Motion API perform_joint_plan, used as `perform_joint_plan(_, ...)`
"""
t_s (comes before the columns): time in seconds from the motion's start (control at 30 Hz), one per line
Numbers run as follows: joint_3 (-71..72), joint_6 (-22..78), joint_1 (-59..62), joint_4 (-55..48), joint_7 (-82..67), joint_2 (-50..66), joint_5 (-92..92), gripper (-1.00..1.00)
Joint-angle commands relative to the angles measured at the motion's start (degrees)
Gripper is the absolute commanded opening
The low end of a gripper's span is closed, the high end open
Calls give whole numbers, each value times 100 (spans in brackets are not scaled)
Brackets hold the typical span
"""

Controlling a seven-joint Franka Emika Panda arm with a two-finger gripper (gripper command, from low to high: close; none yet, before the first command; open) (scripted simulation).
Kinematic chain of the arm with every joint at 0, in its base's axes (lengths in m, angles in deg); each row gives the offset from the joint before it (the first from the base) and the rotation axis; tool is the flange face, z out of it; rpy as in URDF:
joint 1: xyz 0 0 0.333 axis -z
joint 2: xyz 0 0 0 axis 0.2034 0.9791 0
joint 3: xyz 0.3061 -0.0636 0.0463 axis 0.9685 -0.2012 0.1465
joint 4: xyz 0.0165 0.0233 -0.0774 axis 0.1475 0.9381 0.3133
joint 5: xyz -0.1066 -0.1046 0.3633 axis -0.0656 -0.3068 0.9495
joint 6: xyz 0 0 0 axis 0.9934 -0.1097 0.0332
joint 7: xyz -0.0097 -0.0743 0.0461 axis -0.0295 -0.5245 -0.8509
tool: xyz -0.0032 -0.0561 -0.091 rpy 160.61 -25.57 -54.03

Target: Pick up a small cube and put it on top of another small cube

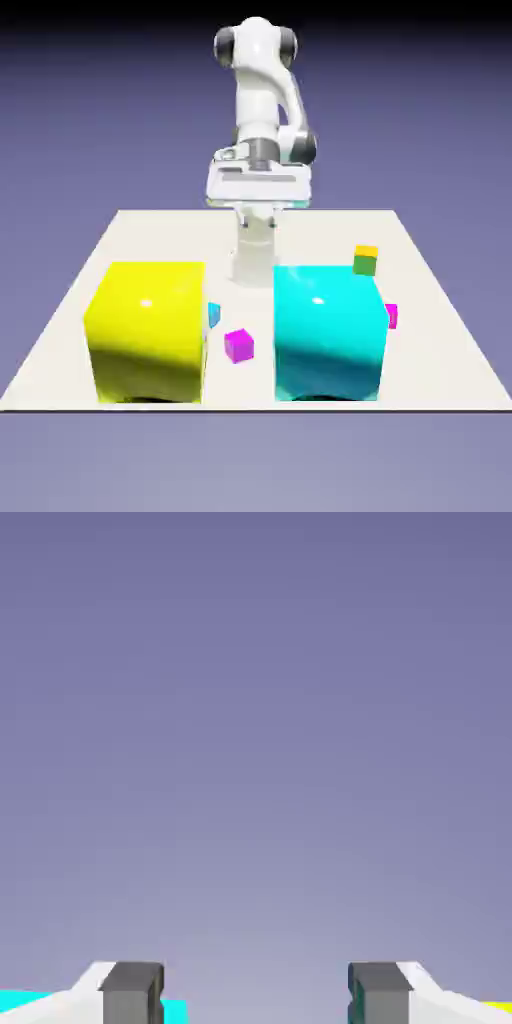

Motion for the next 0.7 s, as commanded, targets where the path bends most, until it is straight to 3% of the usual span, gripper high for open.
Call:
perform_joint_plan(0.0, 208, 33, 111, -195, -35, 192, -206, 0)
perform_joint_plan(0.43, 2907, 684, 1288, -2363, -346, 2696, -2679, 0)
perform_joint_plan(0.67, 4361, 1928, 917, -2102, 52, 4067, -3198, 0)
